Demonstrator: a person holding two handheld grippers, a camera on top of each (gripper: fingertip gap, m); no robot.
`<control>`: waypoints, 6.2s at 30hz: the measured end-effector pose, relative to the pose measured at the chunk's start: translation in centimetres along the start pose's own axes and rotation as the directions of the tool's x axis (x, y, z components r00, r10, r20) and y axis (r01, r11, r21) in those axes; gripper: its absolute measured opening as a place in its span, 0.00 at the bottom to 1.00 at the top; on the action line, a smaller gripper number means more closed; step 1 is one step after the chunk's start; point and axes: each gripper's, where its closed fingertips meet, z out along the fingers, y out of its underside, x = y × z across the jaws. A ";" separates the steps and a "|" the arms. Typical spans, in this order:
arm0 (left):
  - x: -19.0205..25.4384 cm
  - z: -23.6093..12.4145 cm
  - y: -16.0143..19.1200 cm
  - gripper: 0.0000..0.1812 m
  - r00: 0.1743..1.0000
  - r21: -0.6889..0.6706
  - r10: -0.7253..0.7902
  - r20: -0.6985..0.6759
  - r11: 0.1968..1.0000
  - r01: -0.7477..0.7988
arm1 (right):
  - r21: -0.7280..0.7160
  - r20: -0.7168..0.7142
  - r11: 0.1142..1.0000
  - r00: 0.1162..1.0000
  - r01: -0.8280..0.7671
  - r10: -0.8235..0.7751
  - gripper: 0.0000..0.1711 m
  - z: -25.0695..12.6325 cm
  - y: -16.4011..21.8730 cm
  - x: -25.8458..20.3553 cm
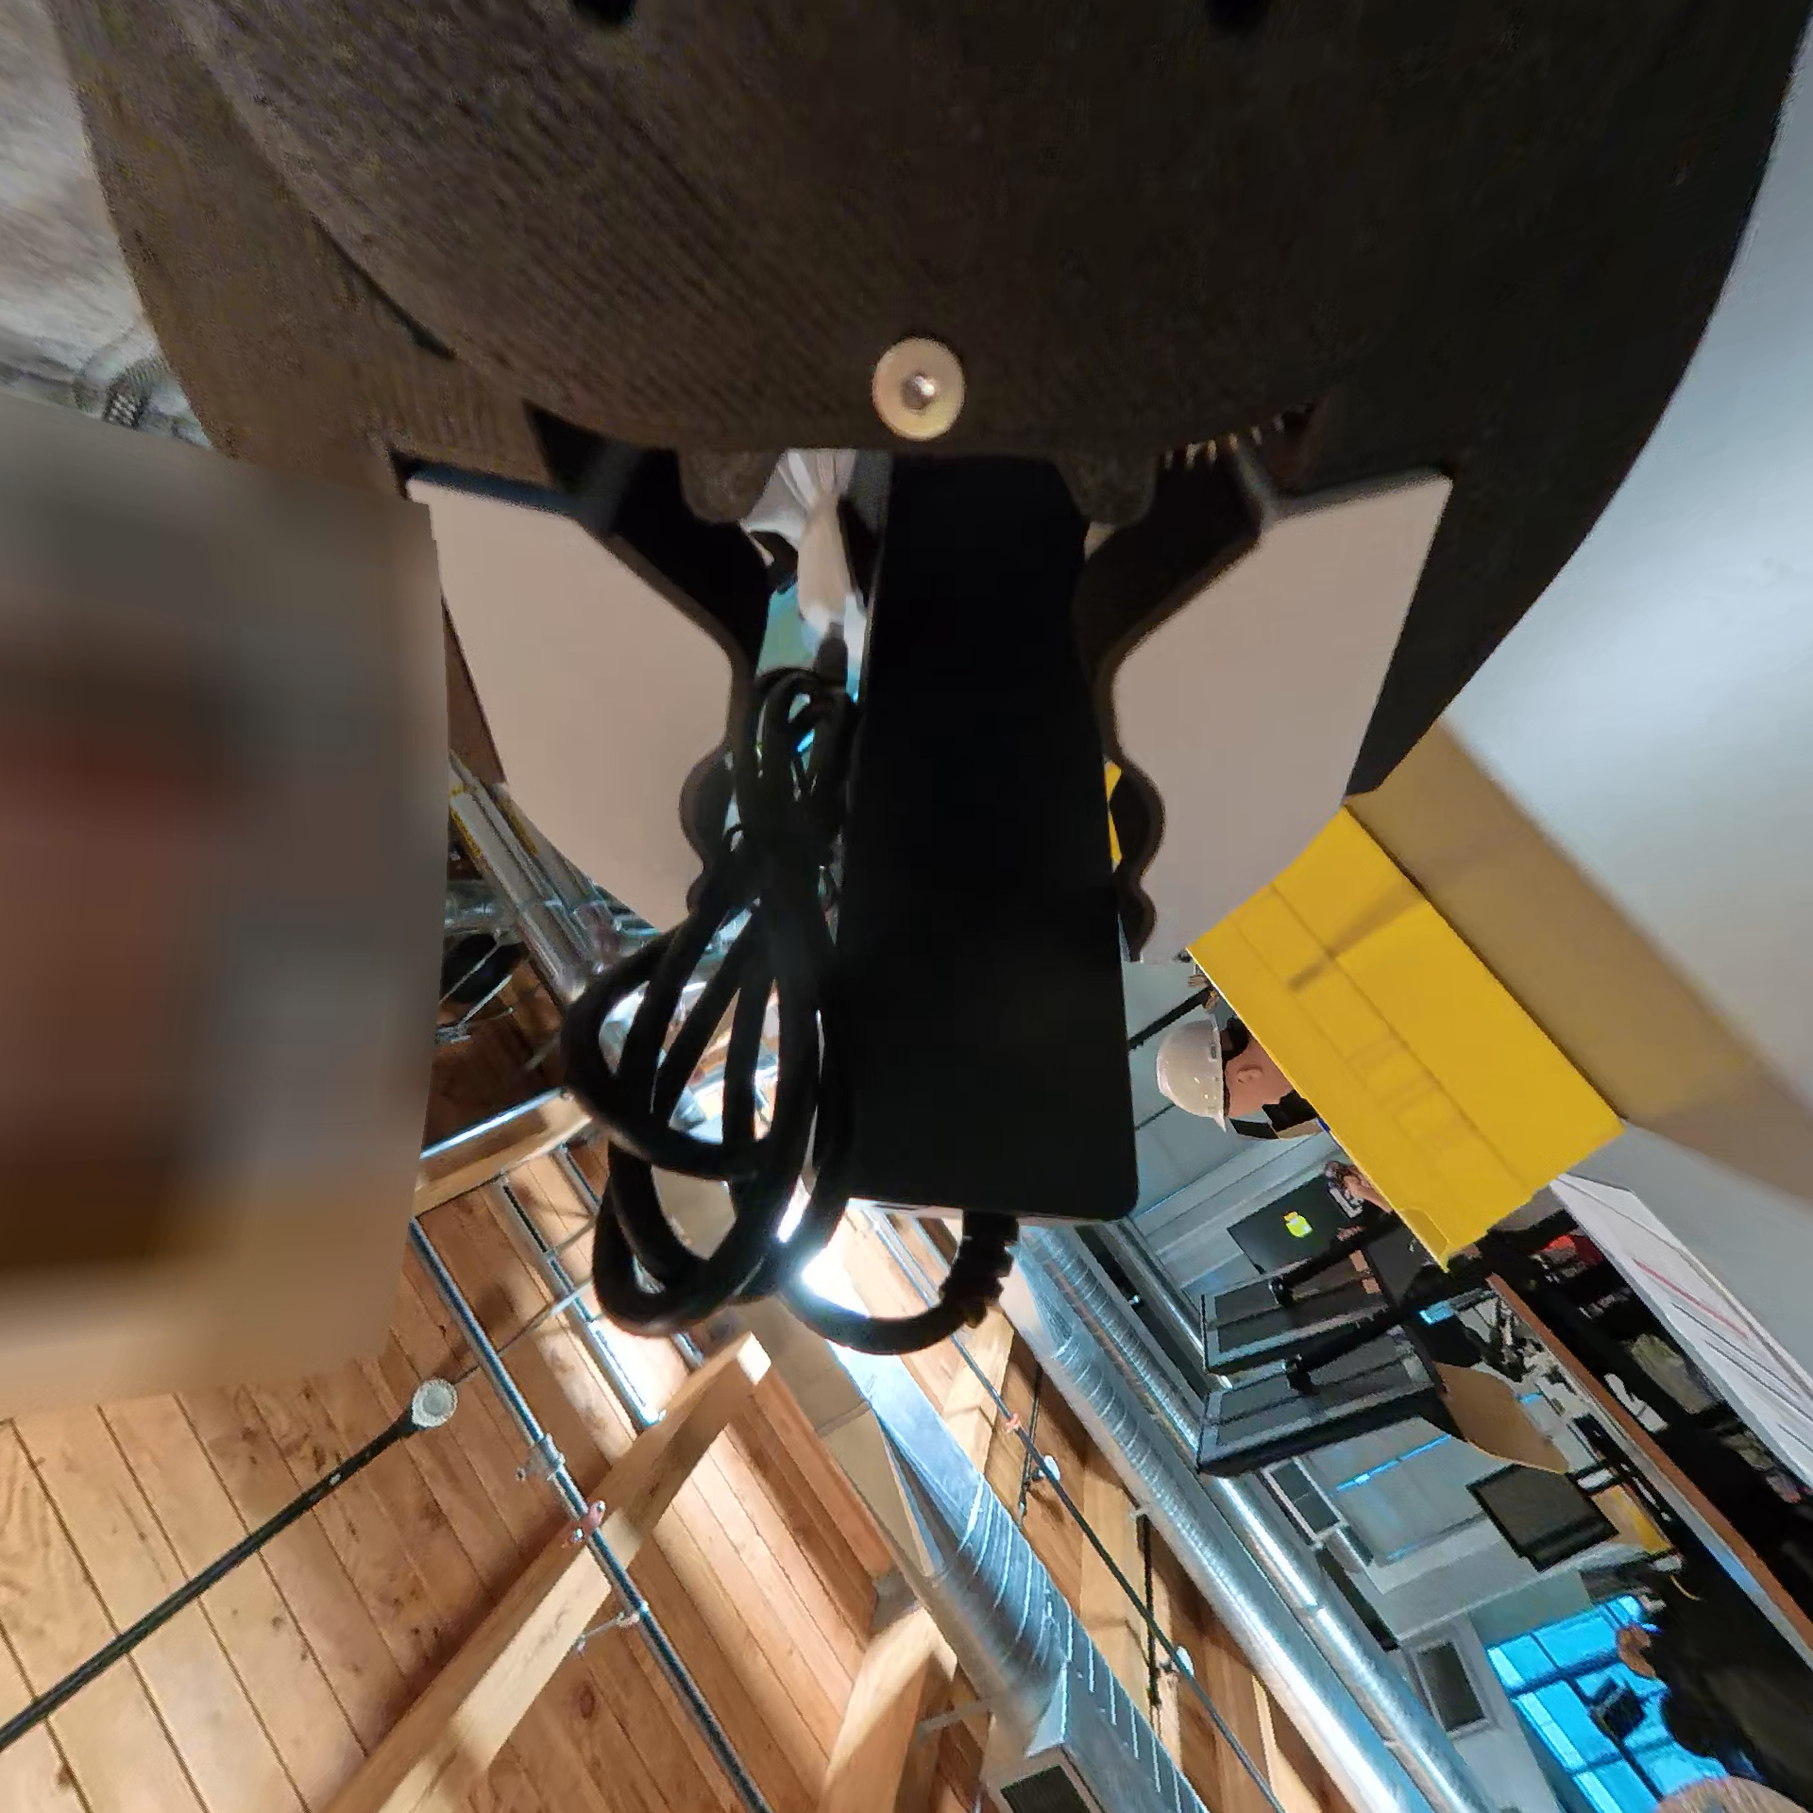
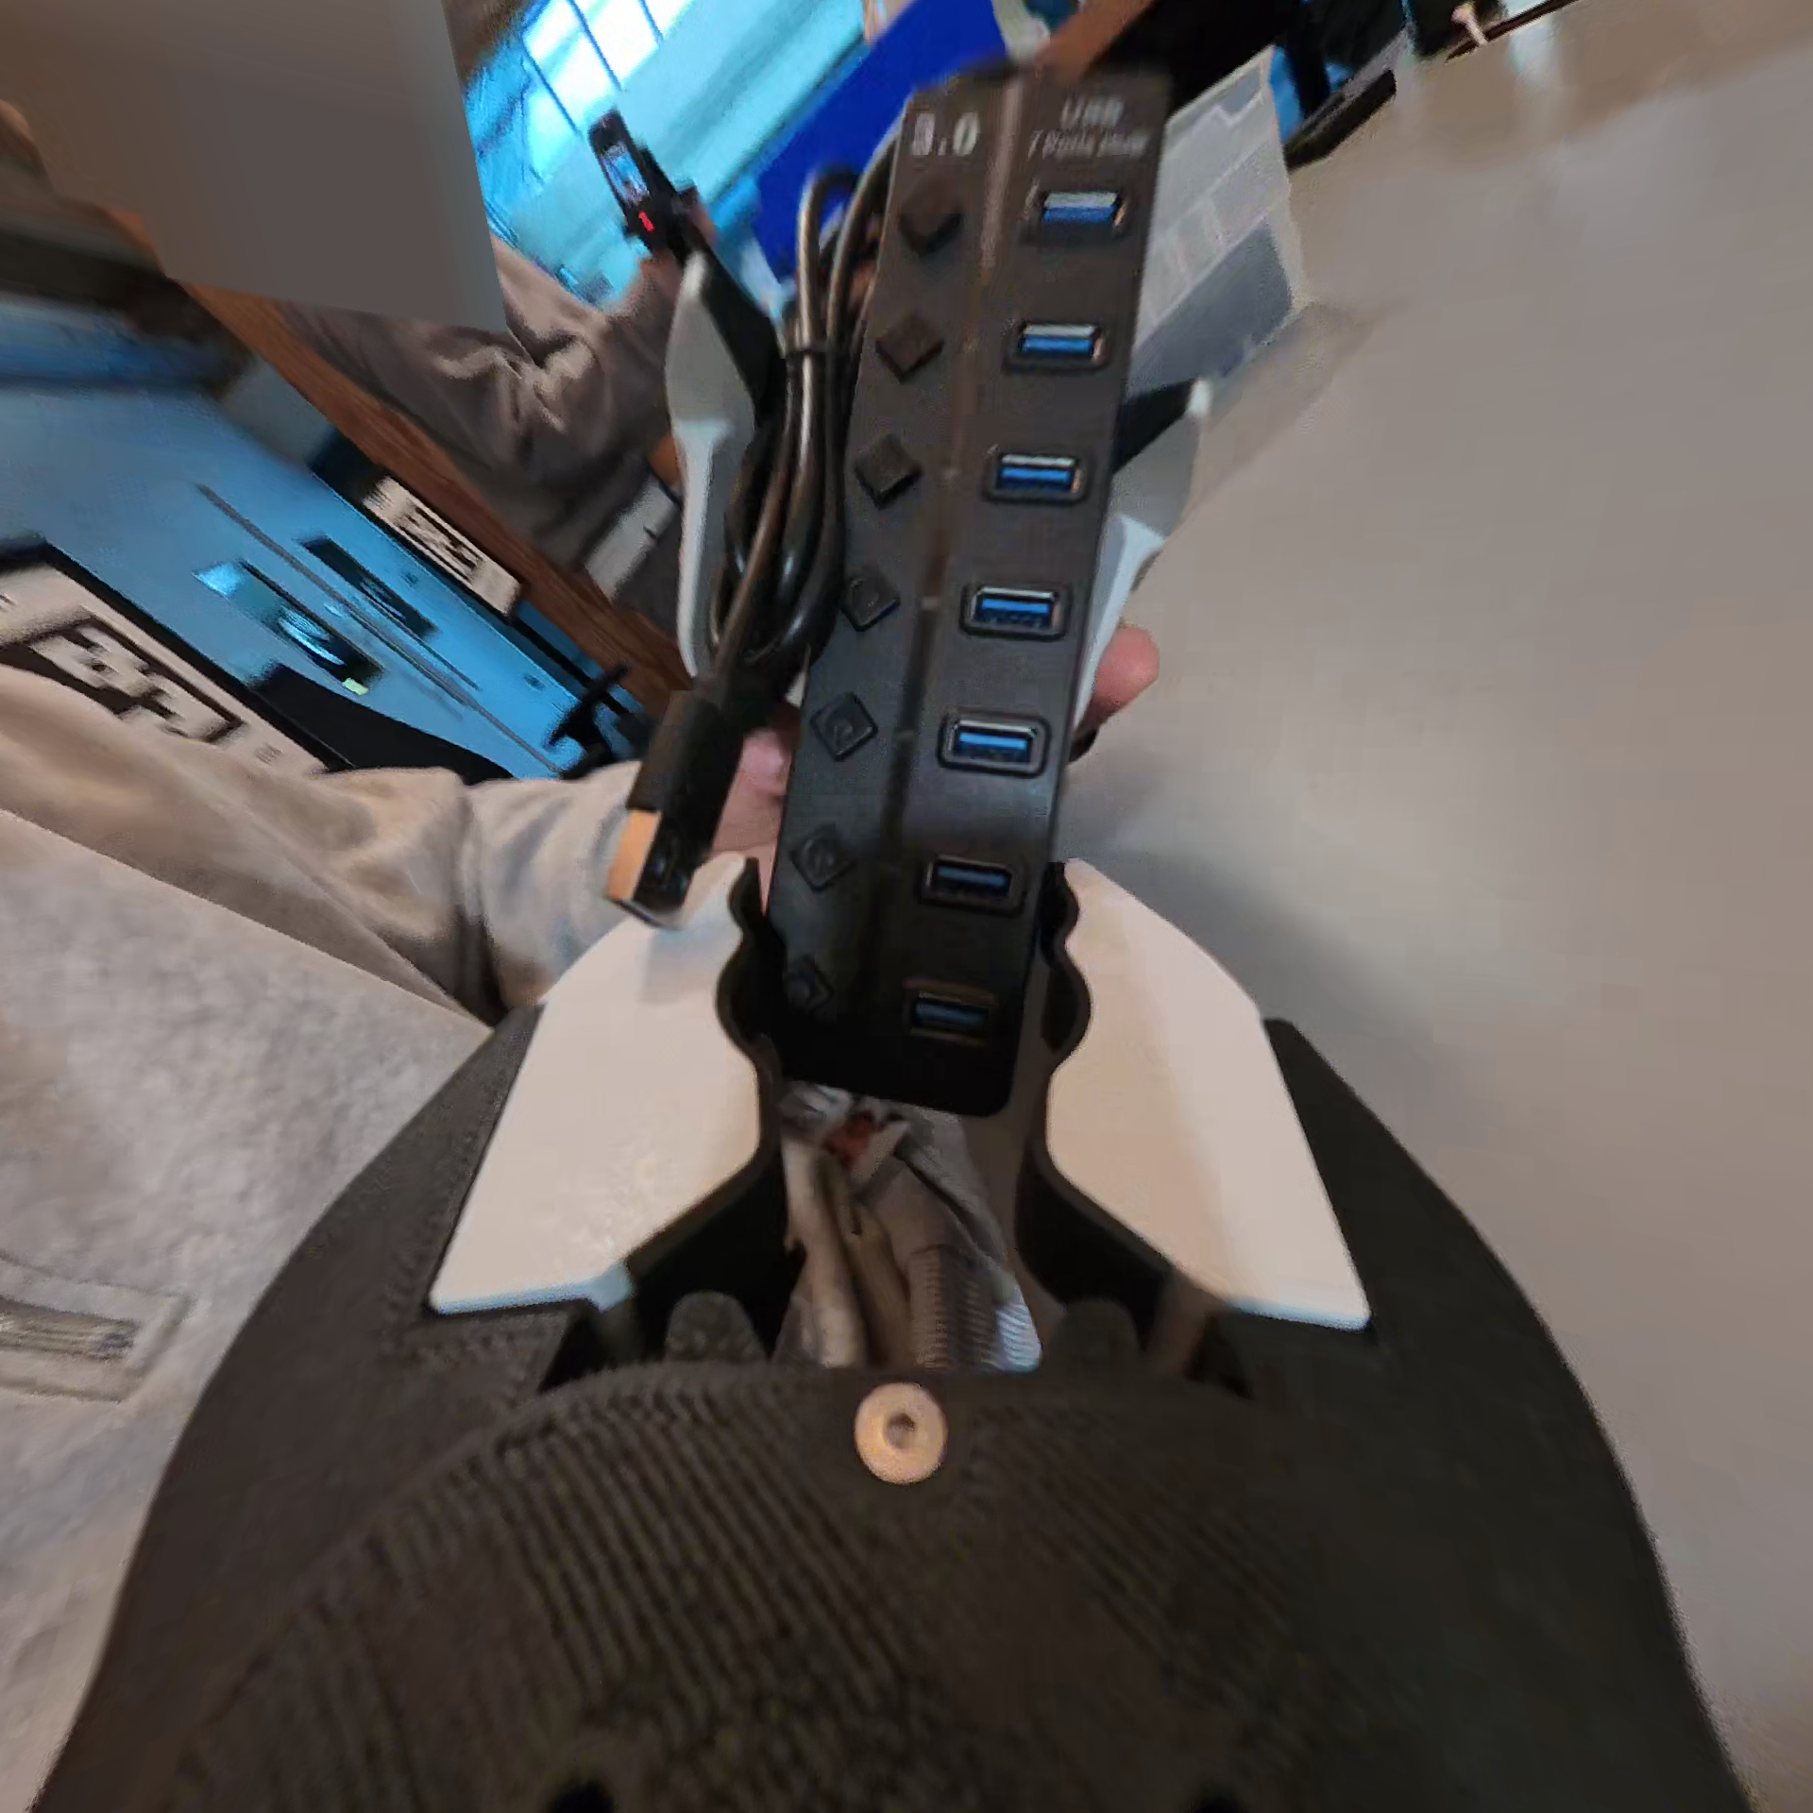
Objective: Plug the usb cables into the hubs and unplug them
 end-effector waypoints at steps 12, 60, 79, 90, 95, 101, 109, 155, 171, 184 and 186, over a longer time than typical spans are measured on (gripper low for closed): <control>1.0 -0.4 0.4 0.39 0.993 -0.133 0.018 -0.117 0.991 -0.034 | 0.130 0.237 0.956 0.944 -0.263 0.228 0.32 -2.1 -2.4 -0.5; 1.1 -0.1 2.9 0.30 0.989 -0.255 0.097 -0.111 0.959 -0.123 | 0.020 0.161 0.997 0.985 -0.074 0.069 0.33 -0.6 -0.4 -1.2; 1.2 0.1 2.9 0.31 0.982 -0.263 0.161 -0.096 0.948 -0.181 | -0.089 0.034 0.990 0.994 0.109 -0.106 0.32 0.3 1.5 -0.4; 0.4 -0.1 2.2 0.31 0.990 -0.217 0.137 -0.039 0.966 -0.142 | -0.043 -0.029 0.985 0.985 0.169 -0.171 0.32 -0.2 0.5 0.2; 0.4 -0.1 2.2 0.30 0.991 -0.225 0.129 -0.040 0.965 -0.134 | -0.045 -0.003 0.988 0.989 0.145 -0.145 0.32 0.0 0.7 -0.1; 0.6 0.0 2.3 0.30 0.991 -0.227 0.123 -0.051 0.965 -0.131 | -0.030 0.047 0.997 0.997 0.064 -0.063 0.31 0.0 0.6 -0.4; 0.8 0.0 2.3 0.30 0.990 -0.233 0.130 -0.058 0.962 -0.140 | 0.042 0.171 0.993 0.980 -0.106 0.098 0.31 -1.0 -0.7 -0.8; 0.9 -5.3 -1.5 0.30 0.906 -0.188 0.389 0.164 0.914 -0.359 | 0.097 0.130 0.980 0.978 -0.175 0.162 0.32 1.4 -3.2 2.1; 5.6 -12.3 -3.1 0.30 0.844 -0.007 0.419 0.334 0.897 -0.443 | -0.100 0.239 0.994 0.971 0.035 -0.010 0.24 9.4 -2.3 0.1; 9.0 -17.1 -1.1 0.30 0.871 0.150 0.291 0.395 0.915 -0.374 | -0.075 0.327 0.788 0.762 0.611 -0.559 0.22 20.9 -9.4 -6.2; 10.1 -17.7 -1.8 0.30 0.892 0.212 0.266 0.366 0.909 -0.359 | -0.088 0.358 0.726 0.702 0.682 -0.616 0.21 24.0 -9.6 -7.5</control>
